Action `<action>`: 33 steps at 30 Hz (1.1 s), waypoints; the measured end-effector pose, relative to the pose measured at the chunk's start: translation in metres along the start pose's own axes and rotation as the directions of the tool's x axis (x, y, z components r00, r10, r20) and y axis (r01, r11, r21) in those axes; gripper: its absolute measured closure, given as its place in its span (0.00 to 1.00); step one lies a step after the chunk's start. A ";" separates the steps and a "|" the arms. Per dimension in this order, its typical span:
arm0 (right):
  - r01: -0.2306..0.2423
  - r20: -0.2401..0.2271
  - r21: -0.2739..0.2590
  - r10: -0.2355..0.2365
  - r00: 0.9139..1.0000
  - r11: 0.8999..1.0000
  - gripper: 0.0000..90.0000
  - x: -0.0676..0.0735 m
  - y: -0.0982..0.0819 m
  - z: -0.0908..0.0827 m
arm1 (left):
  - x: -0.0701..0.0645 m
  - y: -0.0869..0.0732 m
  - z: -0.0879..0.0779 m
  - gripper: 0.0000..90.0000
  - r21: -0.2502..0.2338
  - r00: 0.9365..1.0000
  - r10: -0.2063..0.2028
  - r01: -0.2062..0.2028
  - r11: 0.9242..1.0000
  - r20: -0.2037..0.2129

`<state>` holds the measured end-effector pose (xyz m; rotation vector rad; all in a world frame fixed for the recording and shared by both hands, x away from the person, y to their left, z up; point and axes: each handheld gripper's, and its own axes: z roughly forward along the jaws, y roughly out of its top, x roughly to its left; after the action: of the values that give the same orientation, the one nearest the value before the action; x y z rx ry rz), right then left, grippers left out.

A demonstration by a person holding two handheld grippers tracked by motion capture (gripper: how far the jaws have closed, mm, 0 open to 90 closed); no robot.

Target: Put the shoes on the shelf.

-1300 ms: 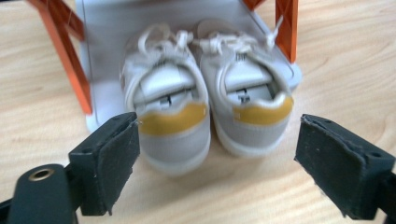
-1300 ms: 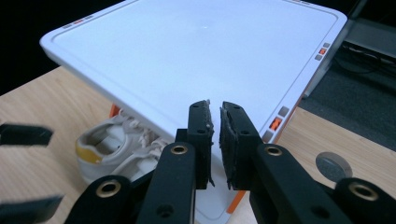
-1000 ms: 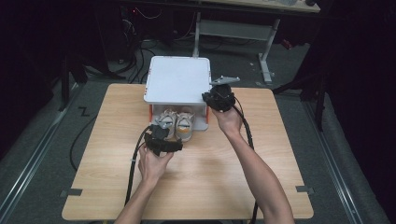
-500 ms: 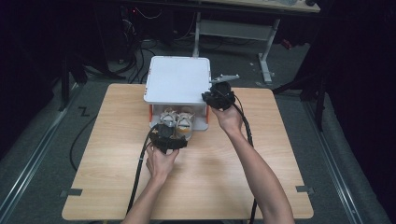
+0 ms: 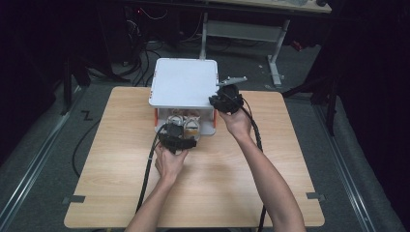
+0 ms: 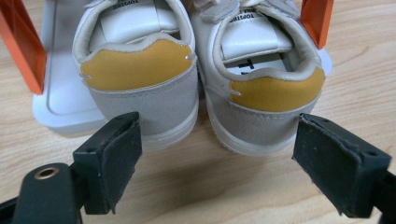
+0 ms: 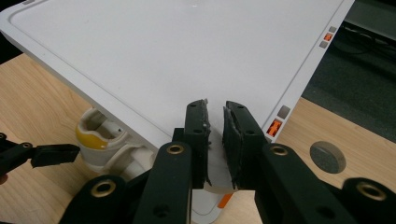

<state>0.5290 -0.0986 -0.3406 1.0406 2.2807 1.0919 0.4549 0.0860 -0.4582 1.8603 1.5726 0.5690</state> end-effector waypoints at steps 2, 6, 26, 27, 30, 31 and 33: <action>-0.001 -0.003 -0.002 0.001 1.000 1.000 0.89 0.000 0.000 0.000 | 0.000 0.003 0.002 0.18 -0.001 1.000 0.007 -0.007 1.000 -0.003; -0.008 -0.007 0.001 0.008 1.000 1.000 0.89 -0.001 0.000 0.000 | 0.000 0.006 0.007 0.23 -0.033 1.000 0.011 -0.011 0.999 -0.009; -0.007 -0.005 0.003 0.007 1.000 1.000 0.89 0.000 0.000 -0.001 | 0.004 0.017 0.034 0.24 -0.114 0.998 -0.048 0.044 0.992 -0.031; -0.005 -0.007 0.004 0.005 1.000 1.000 0.89 -0.001 0.000 -0.001 | 0.004 0.017 0.035 0.24 -0.127 0.998 -0.057 0.053 0.990 -0.028; -0.005 -0.011 0.009 0.005 1.000 1.000 0.89 -0.001 0.000 -0.002 | 0.002 0.022 0.039 0.24 -0.122 0.998 -0.066 0.063 0.991 -0.024; -0.006 -0.013 0.012 0.006 1.000 1.000 0.89 -0.002 0.000 -0.002 | 0.002 0.024 0.039 0.24 -0.112 0.997 -0.069 0.066 0.992 -0.027; -0.009 -0.015 0.014 0.009 1.000 1.000 0.89 -0.002 0.000 -0.003 | 0.002 0.026 0.041 0.24 -0.102 0.997 -0.074 0.071 0.992 -0.028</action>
<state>0.5285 -0.1016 -0.3391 1.0521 2.3004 1.0920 0.5015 0.0776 -0.4685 1.7203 1.5955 0.6357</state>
